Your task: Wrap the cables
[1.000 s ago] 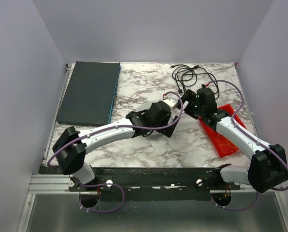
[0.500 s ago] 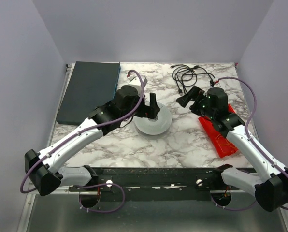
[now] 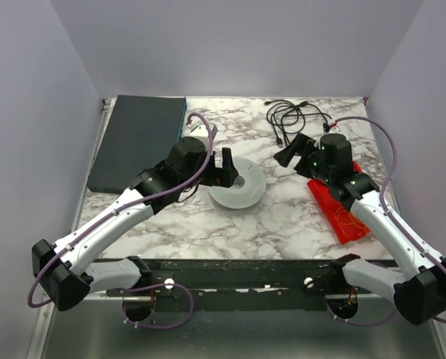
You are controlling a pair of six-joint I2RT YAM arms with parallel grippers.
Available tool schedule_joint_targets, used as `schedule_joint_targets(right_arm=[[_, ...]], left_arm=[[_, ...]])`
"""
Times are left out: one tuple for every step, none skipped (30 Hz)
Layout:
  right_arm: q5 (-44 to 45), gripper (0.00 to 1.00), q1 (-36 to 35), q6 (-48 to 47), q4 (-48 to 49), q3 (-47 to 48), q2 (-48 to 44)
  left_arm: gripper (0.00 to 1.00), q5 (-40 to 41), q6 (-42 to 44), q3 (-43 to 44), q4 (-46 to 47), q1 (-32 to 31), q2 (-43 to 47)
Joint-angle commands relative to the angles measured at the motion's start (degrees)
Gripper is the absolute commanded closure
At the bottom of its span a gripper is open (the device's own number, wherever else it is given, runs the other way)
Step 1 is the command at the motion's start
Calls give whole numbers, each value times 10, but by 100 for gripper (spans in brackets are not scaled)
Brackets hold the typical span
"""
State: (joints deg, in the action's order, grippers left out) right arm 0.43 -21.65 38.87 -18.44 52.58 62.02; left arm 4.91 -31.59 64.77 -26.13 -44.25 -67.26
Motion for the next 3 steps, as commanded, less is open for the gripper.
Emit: schedule_joint_targets(right_arm=[[8,0,-2,-14,-15,19,6],[8,0,-2,-14,-16,19,7],[8,0,-2,-14,-18,18,7]], left_arm=[[1,-3,-10,-12,8,8,25],[1,-3,-11,-14,9,10,27],[1,-5,-11,-16,11,10,30]])
